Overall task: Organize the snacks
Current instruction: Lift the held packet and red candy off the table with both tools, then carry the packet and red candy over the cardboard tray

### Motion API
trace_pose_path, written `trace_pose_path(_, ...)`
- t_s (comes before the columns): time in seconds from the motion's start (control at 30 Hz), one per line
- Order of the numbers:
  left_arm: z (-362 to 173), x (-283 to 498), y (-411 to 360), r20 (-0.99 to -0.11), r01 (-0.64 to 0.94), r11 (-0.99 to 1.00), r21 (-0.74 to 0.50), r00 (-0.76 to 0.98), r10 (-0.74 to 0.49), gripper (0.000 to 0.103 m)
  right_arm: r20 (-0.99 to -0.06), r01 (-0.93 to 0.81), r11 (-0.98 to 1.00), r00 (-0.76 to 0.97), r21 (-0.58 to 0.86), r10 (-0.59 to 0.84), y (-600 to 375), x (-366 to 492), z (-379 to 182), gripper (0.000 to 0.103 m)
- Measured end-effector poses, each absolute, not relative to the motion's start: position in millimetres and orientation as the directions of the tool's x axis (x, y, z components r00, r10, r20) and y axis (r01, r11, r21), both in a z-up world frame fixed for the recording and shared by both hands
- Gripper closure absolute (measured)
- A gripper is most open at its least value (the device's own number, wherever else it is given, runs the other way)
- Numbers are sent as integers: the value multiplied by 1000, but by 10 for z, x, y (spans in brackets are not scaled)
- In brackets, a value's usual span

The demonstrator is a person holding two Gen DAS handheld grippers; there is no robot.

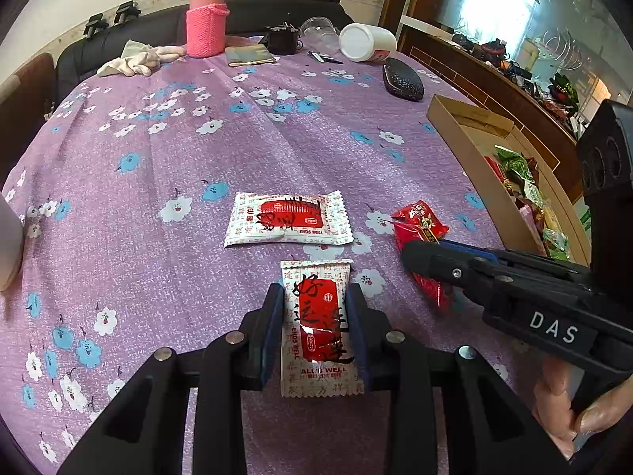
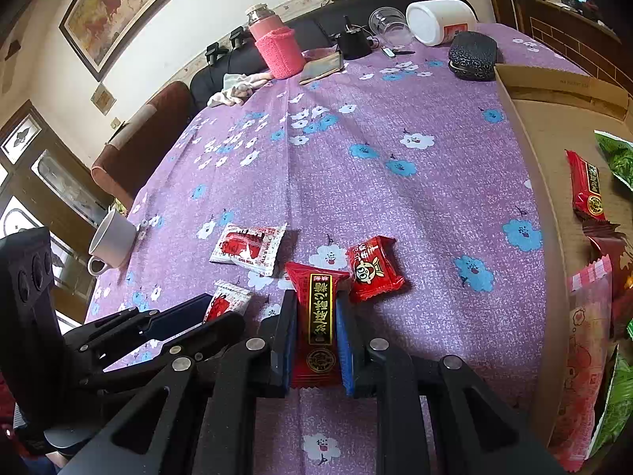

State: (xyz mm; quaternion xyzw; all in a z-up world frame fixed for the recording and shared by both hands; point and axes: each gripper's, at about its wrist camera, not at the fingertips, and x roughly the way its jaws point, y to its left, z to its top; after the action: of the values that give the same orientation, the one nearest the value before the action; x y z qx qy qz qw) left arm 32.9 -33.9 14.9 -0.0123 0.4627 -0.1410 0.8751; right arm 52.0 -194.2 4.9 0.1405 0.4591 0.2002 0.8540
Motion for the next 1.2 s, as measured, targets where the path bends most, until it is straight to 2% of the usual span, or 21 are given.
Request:
trace_pose_path(0.2, 181, 301, -333, -797, 233, 961, -150, 546, -257, 73, -721, -212, 881, 511, 422, 468, -1952, 493, 75, 84)
trace_pose_path(0.47, 295, 176, -440, -763, 266, 958, -110, 595, -253, 72, -666, -193, 894, 607, 405, 433, -2078, 421, 260, 84)
trace_pose_path(0.8, 453, 78, -741, -729, 351, 923, -157, 590, -348, 72, -591, -118, 890, 708, 441, 387, -2491, 331, 464, 84)
trace_pose_path(0.97, 619, 35, -1054, -717, 394, 909, -136, 594, -365, 72, -552, -31, 873, 764, 486, 334, -3055, 162, 527, 84)
trace_pose_path(1.2, 825, 43, -1895, -669, 518, 842, -151, 574, -473, 72, -550, 169, 838, 816, 519, 176, -3944, -75, 434, 84)
